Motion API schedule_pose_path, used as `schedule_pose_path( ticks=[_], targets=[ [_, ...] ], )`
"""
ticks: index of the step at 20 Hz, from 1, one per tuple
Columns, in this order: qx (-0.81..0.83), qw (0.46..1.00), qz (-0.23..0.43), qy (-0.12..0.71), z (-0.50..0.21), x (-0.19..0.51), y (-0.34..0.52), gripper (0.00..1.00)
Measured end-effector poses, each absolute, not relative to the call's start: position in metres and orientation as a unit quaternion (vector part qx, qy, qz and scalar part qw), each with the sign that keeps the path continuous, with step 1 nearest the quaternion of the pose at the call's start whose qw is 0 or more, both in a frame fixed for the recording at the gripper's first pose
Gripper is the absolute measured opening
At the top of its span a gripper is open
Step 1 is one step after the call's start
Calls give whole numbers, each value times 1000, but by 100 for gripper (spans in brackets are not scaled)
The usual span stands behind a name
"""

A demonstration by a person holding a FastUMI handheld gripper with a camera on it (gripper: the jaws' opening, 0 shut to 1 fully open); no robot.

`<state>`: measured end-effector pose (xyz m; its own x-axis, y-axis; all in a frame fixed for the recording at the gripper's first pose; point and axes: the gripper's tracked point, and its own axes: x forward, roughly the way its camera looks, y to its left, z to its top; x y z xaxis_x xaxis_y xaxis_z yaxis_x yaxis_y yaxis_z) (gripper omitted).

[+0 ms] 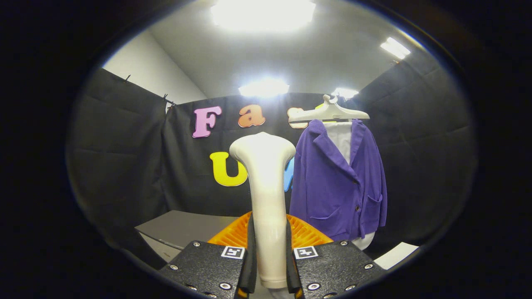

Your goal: Iron the clothes twice with a garment steamer, once on the left side and once on the right side.

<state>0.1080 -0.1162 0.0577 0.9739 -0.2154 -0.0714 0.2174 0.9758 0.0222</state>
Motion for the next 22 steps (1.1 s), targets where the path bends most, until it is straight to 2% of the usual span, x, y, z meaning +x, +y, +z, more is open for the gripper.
schedule_pose_path(
  ticks=[10, 22],
  targets=[
    [13, 986, -164, -5, 95, 166, -182, 28],
    [9, 977, -211, -16, 101, 222, -254, 28]
  ],
)
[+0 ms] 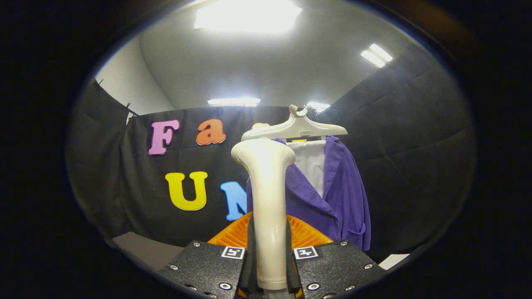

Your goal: Iron the clothes twice with a garment steamer, once on the left side and once on the right side.

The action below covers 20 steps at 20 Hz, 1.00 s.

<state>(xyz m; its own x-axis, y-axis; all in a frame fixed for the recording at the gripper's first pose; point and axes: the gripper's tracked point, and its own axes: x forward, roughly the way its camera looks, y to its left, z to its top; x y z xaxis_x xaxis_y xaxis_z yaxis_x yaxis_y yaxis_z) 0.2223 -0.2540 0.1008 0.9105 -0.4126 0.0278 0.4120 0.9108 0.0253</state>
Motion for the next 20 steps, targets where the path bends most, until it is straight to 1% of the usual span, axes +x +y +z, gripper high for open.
schedule_pose_path(
  ticks=[6, 11, 20],
  targets=[
    [-8, 972, -234, -5, 84, 248, -288, 28],
    [-15, 971, -238, 16, 60, 264, -306, 29],
    [-12, 968, -244, 47, 12, 259, -315, 29]
  ],
)
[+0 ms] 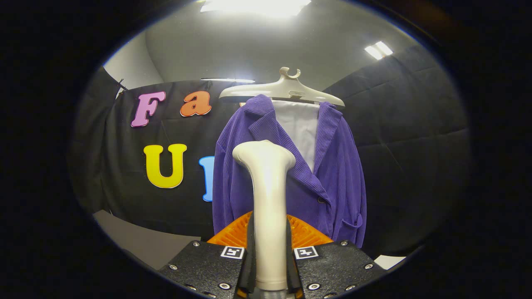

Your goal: Iron the clothes twice with a garment steamer, once on the left side and once on the right side.

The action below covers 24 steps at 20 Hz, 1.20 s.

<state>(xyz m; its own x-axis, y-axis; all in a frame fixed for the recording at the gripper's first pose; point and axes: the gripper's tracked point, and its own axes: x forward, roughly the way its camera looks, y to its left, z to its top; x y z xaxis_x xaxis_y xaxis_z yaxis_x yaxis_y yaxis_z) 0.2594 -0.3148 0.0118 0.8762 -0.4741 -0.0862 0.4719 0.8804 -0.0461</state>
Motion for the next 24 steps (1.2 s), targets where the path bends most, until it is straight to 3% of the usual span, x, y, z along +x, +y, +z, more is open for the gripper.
schedule_pose_path(
  ticks=[24],
  targets=[
    [24, 957, -251, 145, -121, 203, -318, 29]
  ],
)
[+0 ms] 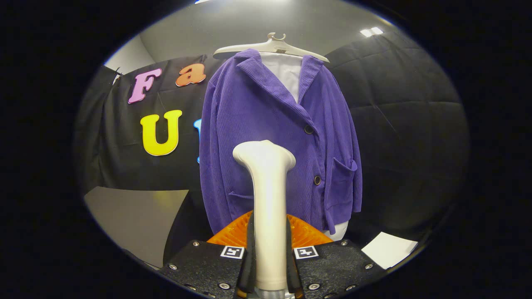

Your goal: Iron the clothes twice with a garment steamer, once on the left side and once on the right side.

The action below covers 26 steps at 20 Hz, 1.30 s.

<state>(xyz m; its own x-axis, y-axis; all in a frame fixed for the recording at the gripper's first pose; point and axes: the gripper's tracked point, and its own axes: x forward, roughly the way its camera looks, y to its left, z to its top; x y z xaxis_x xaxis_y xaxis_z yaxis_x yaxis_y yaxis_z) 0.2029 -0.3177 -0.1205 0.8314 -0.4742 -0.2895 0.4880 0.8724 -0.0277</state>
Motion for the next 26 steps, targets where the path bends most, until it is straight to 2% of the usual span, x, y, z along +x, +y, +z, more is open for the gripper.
schedule_pose_path(
  ticks=[10, 26],
  targets=[
    [38, 952, -252, 171, -173, 197, -316, 29],
    [57, 931, -243, 267, -281, 138, -302, 29]
  ],
)
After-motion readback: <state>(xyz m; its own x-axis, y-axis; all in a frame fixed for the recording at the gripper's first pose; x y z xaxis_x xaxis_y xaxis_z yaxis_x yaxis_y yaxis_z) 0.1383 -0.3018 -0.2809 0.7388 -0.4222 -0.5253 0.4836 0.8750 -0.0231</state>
